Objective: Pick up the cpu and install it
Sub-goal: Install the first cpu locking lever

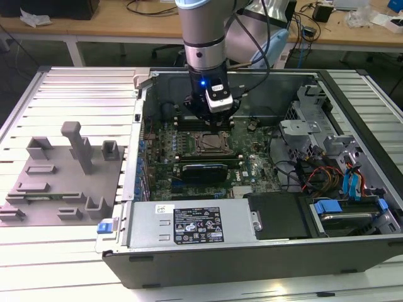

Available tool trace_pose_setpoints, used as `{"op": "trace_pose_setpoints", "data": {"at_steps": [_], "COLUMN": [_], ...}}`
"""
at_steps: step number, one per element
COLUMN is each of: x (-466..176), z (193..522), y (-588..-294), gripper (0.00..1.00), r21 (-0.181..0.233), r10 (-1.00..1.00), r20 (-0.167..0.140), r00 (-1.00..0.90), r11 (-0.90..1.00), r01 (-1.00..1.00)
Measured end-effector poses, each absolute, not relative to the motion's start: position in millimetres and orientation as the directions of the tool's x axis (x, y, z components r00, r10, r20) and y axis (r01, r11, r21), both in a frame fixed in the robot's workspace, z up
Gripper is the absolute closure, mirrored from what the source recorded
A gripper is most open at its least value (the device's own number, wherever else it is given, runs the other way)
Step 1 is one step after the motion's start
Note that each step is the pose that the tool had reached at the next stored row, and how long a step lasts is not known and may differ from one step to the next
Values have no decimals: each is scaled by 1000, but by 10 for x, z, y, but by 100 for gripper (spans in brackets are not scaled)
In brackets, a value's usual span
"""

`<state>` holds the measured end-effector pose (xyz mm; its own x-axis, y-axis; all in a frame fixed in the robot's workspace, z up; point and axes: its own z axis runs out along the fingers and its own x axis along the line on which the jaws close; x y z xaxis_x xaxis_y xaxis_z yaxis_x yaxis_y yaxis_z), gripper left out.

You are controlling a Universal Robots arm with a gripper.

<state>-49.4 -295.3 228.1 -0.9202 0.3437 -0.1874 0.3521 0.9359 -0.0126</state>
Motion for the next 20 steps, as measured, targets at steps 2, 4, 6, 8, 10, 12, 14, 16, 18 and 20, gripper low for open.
{"op": "trace_pose_setpoints", "data": {"at_steps": [2,4,6,8,10,12,14,16,18,20], "x": [-483,-468,-453,-452,-447,-377,-304,-277,-266,-263], "z": [2278,2278,2276,2277,2276,2275,2273,2270,2266,2262], "y": [-2953,-2953,-2953,-2953,-2953,-2953,-2953,-2954,-2954,-2954], "gripper": [89,89,89,89,89,89,89,89,89,89], "r21": [-29,-46,-63,-66,-66,-66,-66,-66,-66,-66], "r10": [344,344,344,344,344,344,338,320,291,252], "r20": [-143,-97,-50,-43,-43,-43,-42,-42,-42,-42], "r00": [-928,-934,-938,-938,-938,-938,-940,-946,-956,-967], "r11": [936,936,936,936,936,936,938,944,954,965], "r01": [351,349,346,346,346,346,340,323,293,254]}}
